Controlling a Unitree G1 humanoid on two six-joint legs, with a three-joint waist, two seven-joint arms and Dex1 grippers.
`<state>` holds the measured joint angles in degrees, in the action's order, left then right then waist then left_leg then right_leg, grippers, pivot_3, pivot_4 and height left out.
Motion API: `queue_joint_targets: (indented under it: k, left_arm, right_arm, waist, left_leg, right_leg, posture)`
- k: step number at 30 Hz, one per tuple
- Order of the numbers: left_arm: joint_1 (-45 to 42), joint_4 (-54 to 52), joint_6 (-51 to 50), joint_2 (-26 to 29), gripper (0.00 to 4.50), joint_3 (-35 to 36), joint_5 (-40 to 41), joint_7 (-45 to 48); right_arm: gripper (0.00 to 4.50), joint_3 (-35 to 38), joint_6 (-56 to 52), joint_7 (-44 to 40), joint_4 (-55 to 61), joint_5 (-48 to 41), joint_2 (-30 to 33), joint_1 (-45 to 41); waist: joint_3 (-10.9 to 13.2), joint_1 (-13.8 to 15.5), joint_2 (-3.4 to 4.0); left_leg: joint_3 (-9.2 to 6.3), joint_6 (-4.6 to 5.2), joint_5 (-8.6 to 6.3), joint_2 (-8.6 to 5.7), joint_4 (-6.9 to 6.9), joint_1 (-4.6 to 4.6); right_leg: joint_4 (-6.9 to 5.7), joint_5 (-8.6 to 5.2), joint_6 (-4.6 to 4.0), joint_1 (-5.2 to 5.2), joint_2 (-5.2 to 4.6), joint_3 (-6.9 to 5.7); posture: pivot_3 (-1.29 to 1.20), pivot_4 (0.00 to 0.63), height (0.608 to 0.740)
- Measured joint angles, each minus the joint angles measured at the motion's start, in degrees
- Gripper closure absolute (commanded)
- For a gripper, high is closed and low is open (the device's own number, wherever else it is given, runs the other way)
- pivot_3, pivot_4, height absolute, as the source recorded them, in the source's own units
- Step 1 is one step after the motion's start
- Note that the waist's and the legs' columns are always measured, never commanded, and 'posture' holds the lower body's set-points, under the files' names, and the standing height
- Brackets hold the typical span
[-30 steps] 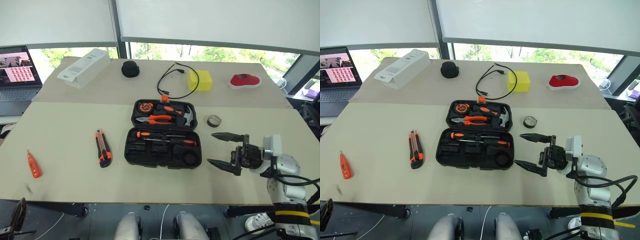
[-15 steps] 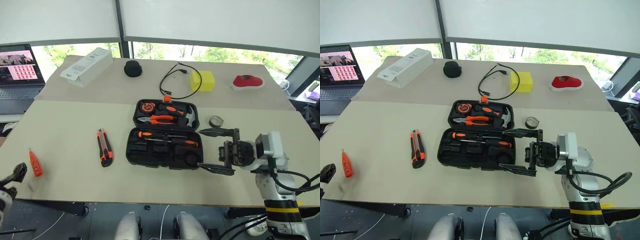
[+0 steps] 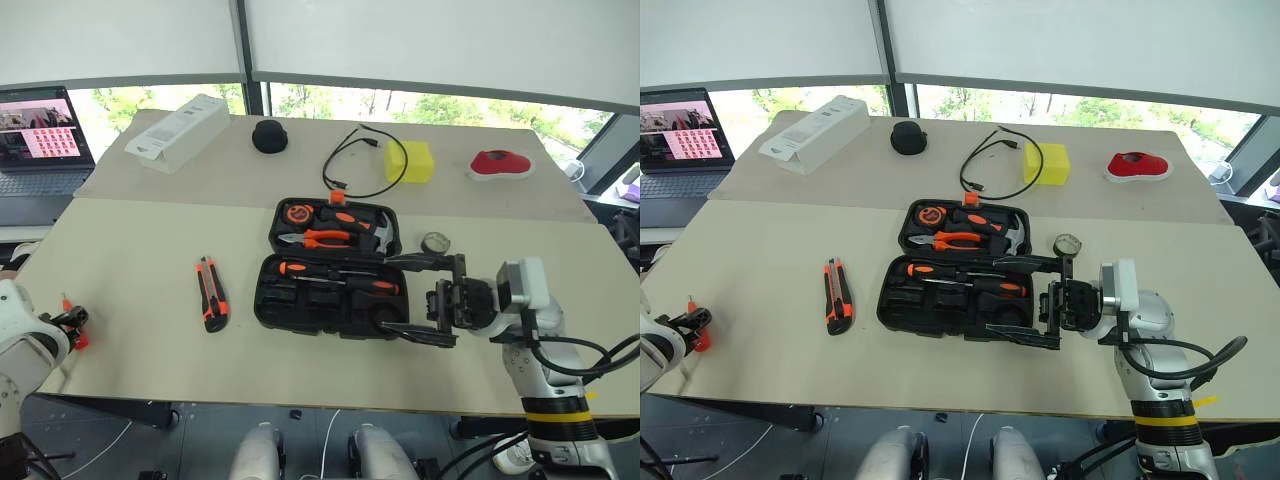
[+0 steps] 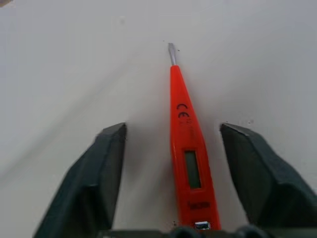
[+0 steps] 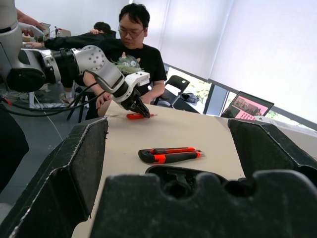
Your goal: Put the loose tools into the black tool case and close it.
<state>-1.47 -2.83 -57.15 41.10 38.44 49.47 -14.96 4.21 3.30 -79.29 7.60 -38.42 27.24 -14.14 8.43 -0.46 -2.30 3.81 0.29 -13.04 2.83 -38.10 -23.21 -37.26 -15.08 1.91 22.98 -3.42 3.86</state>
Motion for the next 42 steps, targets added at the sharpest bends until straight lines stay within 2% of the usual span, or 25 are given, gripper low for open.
queue_joint_targets:
  k: [4,5,10,15,19,21,23,28,30,33,36,42]
  left_arm:
    - [-0.2,-0.4,-0.9,-0.6,3.88,0.5,-2.2,0.8]
    - [-0.3,-0.6,-1.2,-1.0,4.03,1.0,-2.3,1.0]
    - [0.4,-1.3,0.3,-1.9,4.05,2.1,-3.4,6.4]
    - [0.6,-5.5,8.5,0.1,4.05,-1.6,-3.0,25.8]
    - [-2.1,-13.1,25.1,12.4,4.05,-16.0,-8.8,58.1]
    - [-4.7,-13.4,29.7,13.9,4.05,-21.4,-11.6,65.5]
    - [-12.6,-10.2,34.4,15.0,4.05,-32.5,-17.5,74.9]
    - [-28.8,-1.2,38.6,8.4,4.05,-47.7,-26.3,84.2]
    - [-36.8,5.9,42.6,4.3,4.05,-54.0,-33.0,86.6]
    - [-42.9,14.6,48.7,0.3,4.05,-59.6,-40.1,88.8]
    - [-46.3,23.5,53.5,-3.9,4.05,-62.5,-44.9,90.4]
    - [-48.1,27.4,54.4,-7.2,4.05,-63.5,-47.6,93.5]
  right_arm:
    - [0.00,0.0,0.0,0.1,-0.4,0.2,0.0,1.1]
    - [0.00,0.0,0.0,0.0,-0.6,0.4,0.1,1.4]
    - [0.00,0.4,0.0,-0.4,-1.4,1.2,1.4,1.9]
    - [0.00,2.2,0.1,-0.4,-2.0,1.2,3.3,2.5]
    - [0.00,7.0,0.1,0.3,-4.0,1.7,8.0,4.8]
    - [0.00,8.6,0.5,0.5,-4.5,1.8,8.9,5.6]
    - [0.00,9.8,0.8,0.7,-6.9,3.5,11.3,6.9]
    - [0.00,11.5,1.4,1.0,-7.6,4.8,13.4,9.8]
    - [0.00,12.1,1.3,2.5,-5.9,5.0,13.4,11.9]
    - [0.00,12.5,0.9,4.5,-2.5,4.9,13.2,14.0]
    - [0.00,12.8,0.2,7.0,1.0,4.4,12.7,16.8]
    - [0.00,12.8,-0.1,10.3,4.8,4.3,11.5,19.7]
  waist:
    - [0.0,0.3,0.02]
    - [0.0,0.3,0.03]
    - [0.0,0.3,0.04]
    - [0.0,0.4,-0.22]
    - [0.0,0.9,0.00]
    - [0.0,0.8,0.22]
    - [0.0,0.9,0.30]
    - [0.1,0.8,0.22]
    - [0.1,1.0,0.21]
    - [0.1,0.7,0.21]
    - [0.1,0.6,0.19]
    - [0.1,0.6,0.17]
  left_leg:
    - [-0.01,-0.01,0.00,0.01,0.01,0.00]
    - [-0.01,-0.01,0.00,0.01,0.01,0.00]
    - [-0.01,-0.01,-0.01,0.01,0.04,-0.03]
    - [-0.01,-0.33,-0.14,0.07,0.04,-0.16]
    - [0.26,-0.49,-0.21,-0.07,0.14,-0.29]
    - [0.47,-0.21,-0.05,-0.07,0.30,-0.18]
    - [0.67,-0.03,0.06,-0.09,0.29,-0.22]
    - [0.50,0.00,0.09,-0.04,0.23,-0.38]
    - [0.47,0.01,0.09,-0.07,0.17,-0.45]
    - [0.42,0.01,0.08,-0.12,0.11,-0.53]
    - [0.34,0.02,0.08,-0.13,0.06,-0.60]
    - [0.24,0.02,0.08,-0.14,-0.02,-0.64]
  right_leg:
    - [0.02,0.00,0.01,-0.01,-0.09,0.00]
    - [0.02,0.01,0.01,-0.01,-0.11,0.01]
    - [0.02,0.01,0.00,0.03,-0.11,0.01]
    - [0.11,0.03,-0.06,0.10,-0.11,-0.03]
    - [0.30,-0.04,-0.20,0.16,-0.27,-0.04]
    - [0.38,-0.01,-0.17,0.12,-0.25,0.09]
    - [0.40,0.01,-0.11,0.14,0.00,0.06]
    - [0.25,-0.05,-0.01,0.20,0.33,0.12]
    - [0.26,-0.05,0.03,0.22,0.32,0.13]
    - [0.30,-0.04,0.11,0.23,0.30,0.18]
    - [0.30,-0.04,0.15,0.25,0.29,0.15]
    - [0.27,-0.05,0.18,0.23,0.28,0.10]
  posture:
    - [0.00,0.150,0.740]
    - [0.00,0.150,0.740]
    - [0.00,0.150,0.740]
    - [0.00,0.150,0.740]
    - [0.00,0.150,0.740]
    - [0.00,0.150,0.740]
    - [0.00,0.150,0.740]
    - [0.00,0.150,0.740]
    - [0.00,0.150,0.740]
    - [0.00,0.150,0.740]
    - [0.00,0.150,0.740]
    - [0.00,0.150,0.740]
